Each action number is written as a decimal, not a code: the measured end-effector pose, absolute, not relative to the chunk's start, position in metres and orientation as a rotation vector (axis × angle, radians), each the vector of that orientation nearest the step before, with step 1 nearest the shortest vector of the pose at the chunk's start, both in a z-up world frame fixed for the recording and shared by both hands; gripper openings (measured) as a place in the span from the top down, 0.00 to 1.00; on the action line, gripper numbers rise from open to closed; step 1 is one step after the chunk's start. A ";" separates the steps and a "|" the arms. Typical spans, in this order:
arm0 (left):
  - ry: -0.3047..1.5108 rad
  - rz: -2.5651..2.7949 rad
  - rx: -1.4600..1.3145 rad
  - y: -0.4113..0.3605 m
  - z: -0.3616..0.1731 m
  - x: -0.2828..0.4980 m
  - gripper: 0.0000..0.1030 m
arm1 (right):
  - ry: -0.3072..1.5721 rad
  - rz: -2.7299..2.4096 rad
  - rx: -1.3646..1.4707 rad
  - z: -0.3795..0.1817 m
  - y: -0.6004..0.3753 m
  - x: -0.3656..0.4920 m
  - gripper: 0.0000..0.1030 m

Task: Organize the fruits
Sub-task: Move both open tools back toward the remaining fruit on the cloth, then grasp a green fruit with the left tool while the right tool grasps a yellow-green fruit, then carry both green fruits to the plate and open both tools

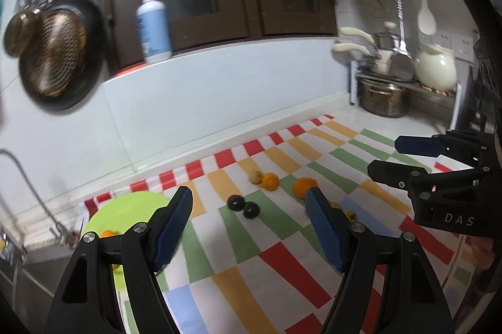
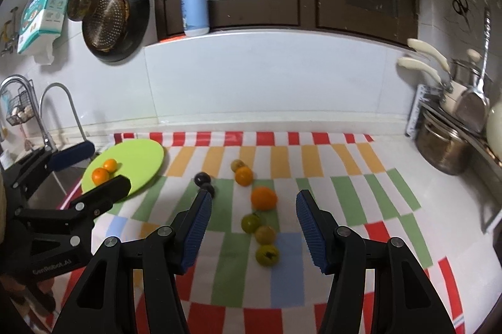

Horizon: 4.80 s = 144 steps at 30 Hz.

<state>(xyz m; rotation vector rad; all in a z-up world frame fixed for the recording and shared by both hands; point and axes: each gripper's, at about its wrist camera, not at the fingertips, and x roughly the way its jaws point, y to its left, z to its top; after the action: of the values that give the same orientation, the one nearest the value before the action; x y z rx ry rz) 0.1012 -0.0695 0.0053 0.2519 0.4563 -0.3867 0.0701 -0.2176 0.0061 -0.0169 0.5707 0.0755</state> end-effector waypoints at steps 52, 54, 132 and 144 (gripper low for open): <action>0.685 -1.027 0.565 -0.148 -0.100 0.209 0.60 | 0.872 -0.040 0.106 -0.093 -0.223 0.120 0.64; 0.691 -1.030 0.565 -0.150 -0.101 0.209 0.60 | 0.874 -0.039 0.108 -0.093 -0.223 0.120 0.66; 0.591 -0.218 0.057 0.051 -0.006 0.153 0.74 | 0.567 0.479 -0.079 0.012 -0.087 0.147 0.70; 0.626 -0.130 0.046 0.076 -0.026 0.169 0.74 | 0.620 0.560 -0.087 -0.009 -0.054 0.182 0.70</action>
<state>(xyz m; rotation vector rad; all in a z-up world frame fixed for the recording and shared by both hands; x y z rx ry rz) 0.1693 0.0758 -0.0260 0.0462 0.6265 -0.1300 0.1823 -0.0542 -0.0088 -0.0873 0.6198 0.5603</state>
